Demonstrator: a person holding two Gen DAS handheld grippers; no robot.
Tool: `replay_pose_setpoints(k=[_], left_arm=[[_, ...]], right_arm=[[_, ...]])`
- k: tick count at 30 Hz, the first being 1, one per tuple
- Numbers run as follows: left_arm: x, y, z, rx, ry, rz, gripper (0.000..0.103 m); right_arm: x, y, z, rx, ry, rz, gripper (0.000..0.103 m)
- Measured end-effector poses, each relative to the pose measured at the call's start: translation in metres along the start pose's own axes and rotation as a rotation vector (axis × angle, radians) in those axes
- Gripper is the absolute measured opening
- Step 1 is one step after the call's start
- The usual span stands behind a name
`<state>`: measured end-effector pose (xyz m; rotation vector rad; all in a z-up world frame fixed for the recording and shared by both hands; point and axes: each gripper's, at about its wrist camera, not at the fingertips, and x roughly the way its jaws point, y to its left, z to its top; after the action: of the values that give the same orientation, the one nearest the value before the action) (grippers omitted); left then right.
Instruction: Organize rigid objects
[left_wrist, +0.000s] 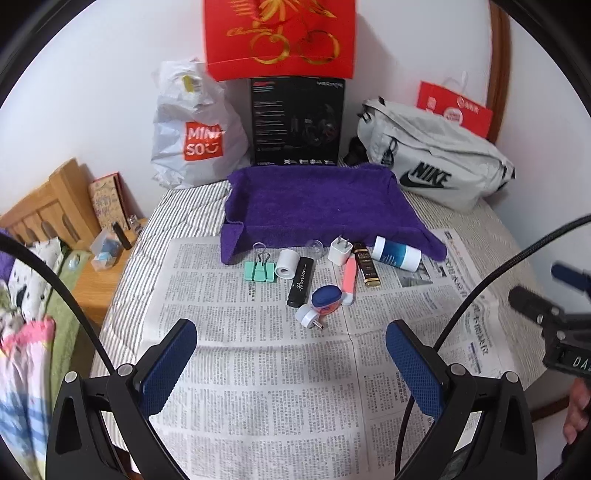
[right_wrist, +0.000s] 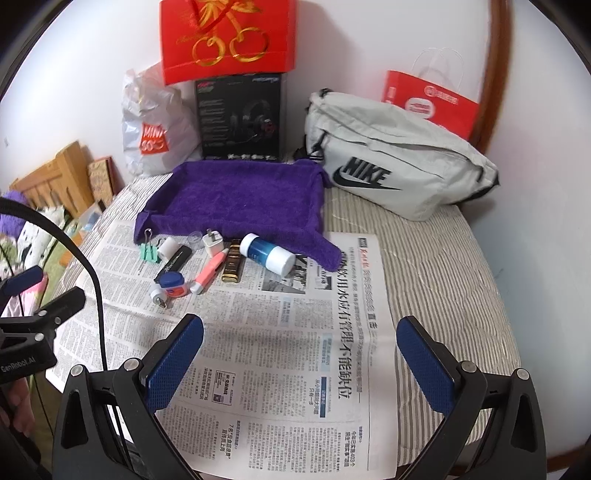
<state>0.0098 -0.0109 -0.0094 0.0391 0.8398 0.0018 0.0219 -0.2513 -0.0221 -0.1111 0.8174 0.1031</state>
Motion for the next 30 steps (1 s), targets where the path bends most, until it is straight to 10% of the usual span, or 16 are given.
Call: replay_pose_setpoints(k=[30], left_arm=[[0.209,0.055,0.020,0.007,0.166,-0.004,0.083]], right_arm=[[0.096,-0.003,0.003,0.030,0.084,0.103,0.103]])
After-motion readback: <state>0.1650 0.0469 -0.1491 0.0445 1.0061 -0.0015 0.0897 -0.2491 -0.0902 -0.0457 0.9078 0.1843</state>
